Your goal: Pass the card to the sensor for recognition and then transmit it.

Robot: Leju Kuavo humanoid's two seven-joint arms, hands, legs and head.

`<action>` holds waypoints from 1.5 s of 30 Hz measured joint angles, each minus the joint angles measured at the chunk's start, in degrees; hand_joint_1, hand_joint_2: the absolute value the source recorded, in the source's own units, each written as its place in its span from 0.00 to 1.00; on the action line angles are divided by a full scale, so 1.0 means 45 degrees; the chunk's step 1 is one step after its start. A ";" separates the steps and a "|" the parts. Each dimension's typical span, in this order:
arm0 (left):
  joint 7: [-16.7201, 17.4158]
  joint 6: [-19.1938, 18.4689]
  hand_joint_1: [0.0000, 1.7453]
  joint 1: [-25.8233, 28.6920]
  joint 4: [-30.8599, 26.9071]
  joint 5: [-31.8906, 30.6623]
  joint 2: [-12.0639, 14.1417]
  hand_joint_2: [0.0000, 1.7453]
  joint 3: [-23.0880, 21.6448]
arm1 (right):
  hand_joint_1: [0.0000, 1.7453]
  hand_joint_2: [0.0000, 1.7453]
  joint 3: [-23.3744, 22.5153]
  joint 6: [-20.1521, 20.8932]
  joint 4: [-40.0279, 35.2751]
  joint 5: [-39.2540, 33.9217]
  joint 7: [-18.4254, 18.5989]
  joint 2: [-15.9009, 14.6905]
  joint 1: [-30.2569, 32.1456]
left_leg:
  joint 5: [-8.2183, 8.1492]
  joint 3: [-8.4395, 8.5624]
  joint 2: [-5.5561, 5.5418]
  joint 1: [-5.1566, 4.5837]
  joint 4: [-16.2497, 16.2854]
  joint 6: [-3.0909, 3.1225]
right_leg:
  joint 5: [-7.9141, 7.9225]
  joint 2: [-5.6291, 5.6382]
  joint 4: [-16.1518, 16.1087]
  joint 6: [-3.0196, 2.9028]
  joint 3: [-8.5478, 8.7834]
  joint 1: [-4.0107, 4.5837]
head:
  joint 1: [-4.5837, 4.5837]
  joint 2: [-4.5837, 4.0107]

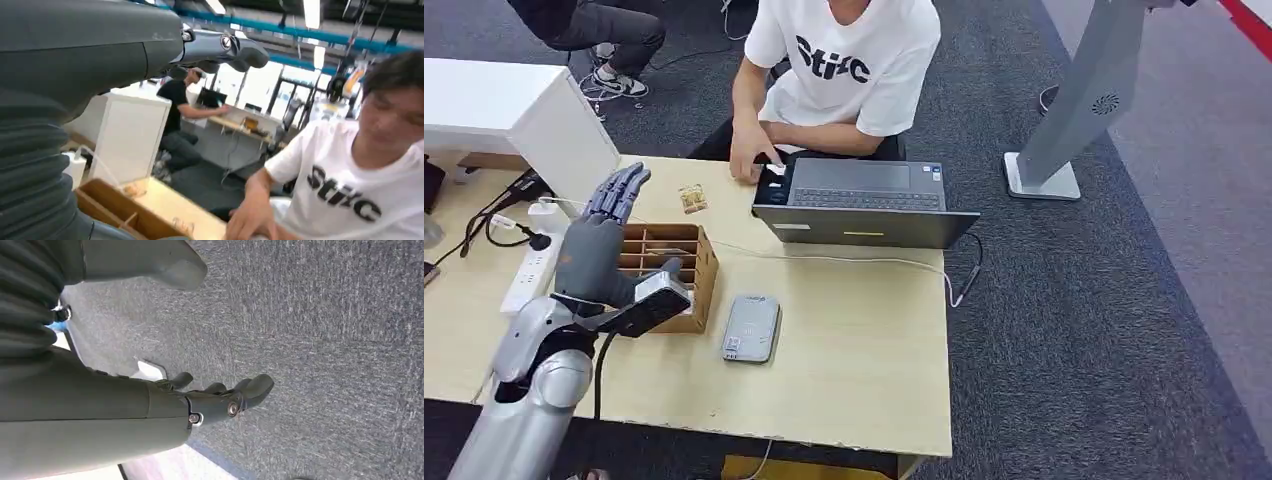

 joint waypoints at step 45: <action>0.1380 -0.2665 0.00 0.1828 -0.2170 0.0844 0.4240 1.00 -0.1593 | 0.00 1.00 -0.0899 0.0175 0.0000 0.0030 0.0126 0.0136 -0.0015 | -0.0002 -0.0002 0.0001 0.0002 -0.0006 0.0000 | -0.0007 0.0000 0.0000 0.0004 -0.0004 0.0002 | -0.0005 0.0000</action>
